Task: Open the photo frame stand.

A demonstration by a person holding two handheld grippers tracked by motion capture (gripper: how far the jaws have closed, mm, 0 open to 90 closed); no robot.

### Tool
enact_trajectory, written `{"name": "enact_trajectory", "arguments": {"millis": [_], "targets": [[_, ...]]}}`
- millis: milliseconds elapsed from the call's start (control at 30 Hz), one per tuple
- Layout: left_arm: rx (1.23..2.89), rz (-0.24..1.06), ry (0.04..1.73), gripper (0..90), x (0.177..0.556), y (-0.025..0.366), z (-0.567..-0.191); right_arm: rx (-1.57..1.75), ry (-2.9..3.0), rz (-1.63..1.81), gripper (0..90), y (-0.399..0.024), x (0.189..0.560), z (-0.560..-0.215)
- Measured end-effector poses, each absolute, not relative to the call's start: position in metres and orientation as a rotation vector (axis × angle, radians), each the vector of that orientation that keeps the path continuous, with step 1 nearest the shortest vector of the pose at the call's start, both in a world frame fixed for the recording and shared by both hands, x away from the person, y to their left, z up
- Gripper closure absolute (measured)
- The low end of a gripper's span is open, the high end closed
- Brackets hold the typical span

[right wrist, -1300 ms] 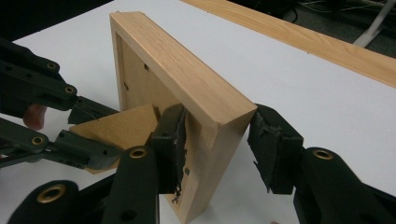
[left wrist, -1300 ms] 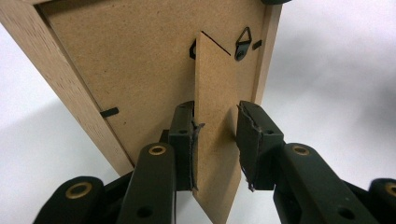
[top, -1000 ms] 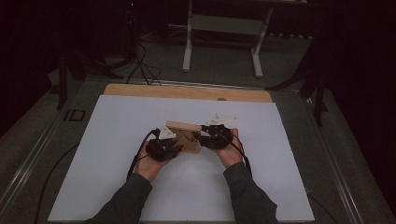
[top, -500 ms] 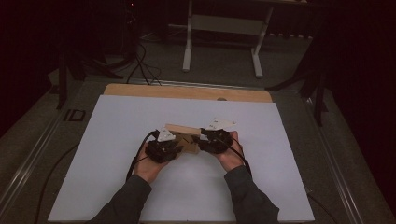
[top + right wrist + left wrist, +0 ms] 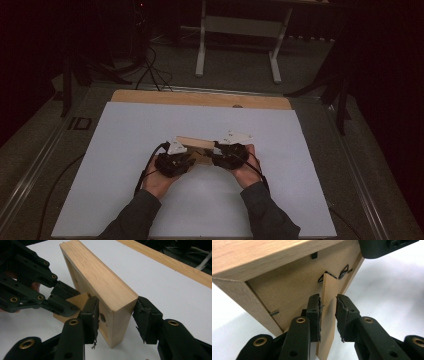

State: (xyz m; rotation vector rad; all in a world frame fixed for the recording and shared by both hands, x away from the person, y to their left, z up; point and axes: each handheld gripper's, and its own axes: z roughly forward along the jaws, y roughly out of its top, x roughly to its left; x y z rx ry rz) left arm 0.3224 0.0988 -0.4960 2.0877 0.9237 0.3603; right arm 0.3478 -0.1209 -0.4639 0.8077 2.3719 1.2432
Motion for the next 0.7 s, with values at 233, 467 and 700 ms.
{"name": "enact_trajectory", "arguments": {"millis": [233, 467, 700], "targets": [[2.099, 0.379, 0.906, 73.8, 0.318, 0.099, -0.497, 0.803, 2.372, 1.245, 55.0, -0.121, 0.341, -0.465], [2.099, 0.374, 0.904, 74.4, 0.315, 0.100, -0.500, 0.790, 2.377, 1.246, 55.0, -0.121, 0.334, -0.467], [2.099, 0.370, 0.905, 75.5, 0.312, 0.101, -0.502, 0.782, 2.378, 1.242, 54.4, -0.121, 0.329, -0.468]]}}
